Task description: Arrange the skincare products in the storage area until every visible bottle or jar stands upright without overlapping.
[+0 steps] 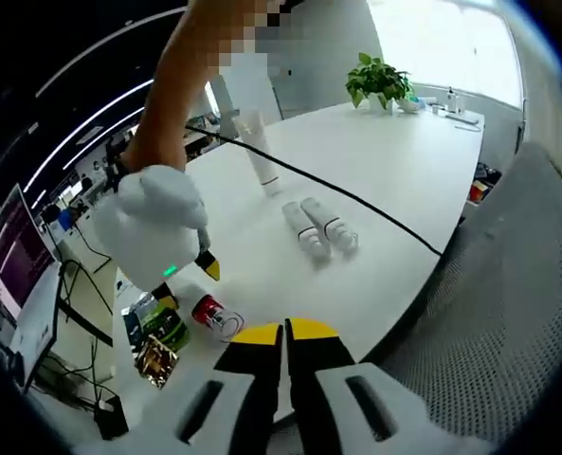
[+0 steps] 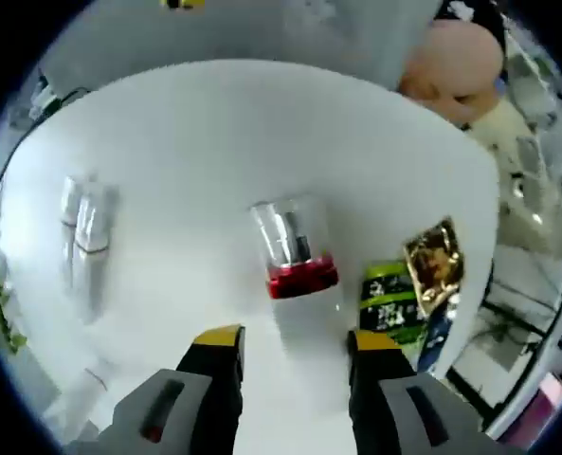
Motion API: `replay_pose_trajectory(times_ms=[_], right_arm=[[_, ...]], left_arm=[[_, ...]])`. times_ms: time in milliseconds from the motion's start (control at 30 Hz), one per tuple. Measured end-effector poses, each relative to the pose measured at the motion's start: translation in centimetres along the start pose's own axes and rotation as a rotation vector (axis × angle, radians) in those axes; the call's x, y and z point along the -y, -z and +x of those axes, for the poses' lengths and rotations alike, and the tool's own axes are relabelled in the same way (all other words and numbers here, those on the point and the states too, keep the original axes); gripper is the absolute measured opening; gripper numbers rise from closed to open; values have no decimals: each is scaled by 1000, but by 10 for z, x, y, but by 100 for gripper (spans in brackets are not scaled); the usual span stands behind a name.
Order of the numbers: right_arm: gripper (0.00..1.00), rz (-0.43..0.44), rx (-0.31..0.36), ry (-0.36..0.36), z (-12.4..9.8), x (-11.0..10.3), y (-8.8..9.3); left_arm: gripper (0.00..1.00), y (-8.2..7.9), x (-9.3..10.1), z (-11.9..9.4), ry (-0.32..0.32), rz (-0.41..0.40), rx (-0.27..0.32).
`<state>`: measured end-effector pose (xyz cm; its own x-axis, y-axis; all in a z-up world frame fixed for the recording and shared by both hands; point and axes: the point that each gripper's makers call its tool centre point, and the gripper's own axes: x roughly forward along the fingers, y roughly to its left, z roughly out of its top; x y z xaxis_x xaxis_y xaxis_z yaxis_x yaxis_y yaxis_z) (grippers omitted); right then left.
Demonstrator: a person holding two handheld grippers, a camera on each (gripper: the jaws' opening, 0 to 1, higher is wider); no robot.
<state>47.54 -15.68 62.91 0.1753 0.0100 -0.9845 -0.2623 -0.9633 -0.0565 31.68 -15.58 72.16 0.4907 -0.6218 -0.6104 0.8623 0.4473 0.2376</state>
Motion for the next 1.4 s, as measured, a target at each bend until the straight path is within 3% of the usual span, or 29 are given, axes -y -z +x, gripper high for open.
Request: replay_pose_trajectory(times_ms=[67,167,333,433,500,633,867,933,1133,1400], right_arm=[[42,19,24,-5,1,5,-1],[33,-20,-3,10,6,10,0],[32,-35,-13,-27,12,10,-2],[32,-99,-31,-67,13,6,-3],[26,-82,-43,-39,13,13,-4],[24,-79,-47,-50,12,10,-2],[22,165,-8,-7,2,0,-7],[22,276,17,22,-4,-4,-9],[22,649,96,171,-30,-15,-13],[22,942,114,307,-62,-47,-6]], left_arm=[[0,0,0,0,0,5,-1],[0,1,1,0,3,4,-4],[0,2,1,1,7,4,-8],[0,2,0,1,3,2,-9],[0,3,3,1,16,7,-11],[0,4,1,1,9,2,-15],[0,2,0,0,5,4,-7],[0,1,-1,0,1,4,2],[0,-2,-1,-1,-2,4,13],[0,-6,0,-2,3,10,34]])
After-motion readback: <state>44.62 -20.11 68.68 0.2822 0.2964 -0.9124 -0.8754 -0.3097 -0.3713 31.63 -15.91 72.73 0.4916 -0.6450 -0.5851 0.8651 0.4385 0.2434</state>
